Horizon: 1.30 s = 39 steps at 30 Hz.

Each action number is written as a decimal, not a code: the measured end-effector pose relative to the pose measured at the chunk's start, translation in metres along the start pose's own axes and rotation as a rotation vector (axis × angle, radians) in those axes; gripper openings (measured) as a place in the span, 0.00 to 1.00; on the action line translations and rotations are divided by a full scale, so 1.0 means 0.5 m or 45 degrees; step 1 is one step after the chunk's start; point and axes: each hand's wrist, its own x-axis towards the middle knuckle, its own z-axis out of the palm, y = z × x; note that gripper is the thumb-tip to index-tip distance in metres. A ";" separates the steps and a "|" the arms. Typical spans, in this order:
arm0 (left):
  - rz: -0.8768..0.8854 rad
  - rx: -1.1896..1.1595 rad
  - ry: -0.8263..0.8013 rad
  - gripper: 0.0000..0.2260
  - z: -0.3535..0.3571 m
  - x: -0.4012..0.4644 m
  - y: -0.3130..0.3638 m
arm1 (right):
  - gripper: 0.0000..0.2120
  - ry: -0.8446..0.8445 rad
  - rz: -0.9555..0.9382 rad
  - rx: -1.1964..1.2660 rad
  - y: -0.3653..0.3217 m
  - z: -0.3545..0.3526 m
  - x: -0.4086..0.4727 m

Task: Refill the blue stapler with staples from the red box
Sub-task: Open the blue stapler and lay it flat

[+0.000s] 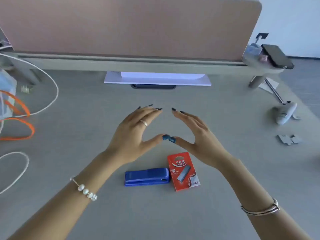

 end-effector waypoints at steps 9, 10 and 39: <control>-0.042 -0.034 -0.047 0.23 0.112 -0.129 -0.028 | 0.24 0.072 -0.035 -0.083 0.067 0.129 -0.078; -0.041 -0.039 -0.025 0.22 0.120 -0.145 -0.028 | 0.22 0.098 -0.057 -0.093 0.072 0.141 -0.087; -0.196 -0.686 0.312 0.04 0.069 -0.221 -0.048 | 0.08 0.101 -0.054 -0.116 0.065 0.213 -0.135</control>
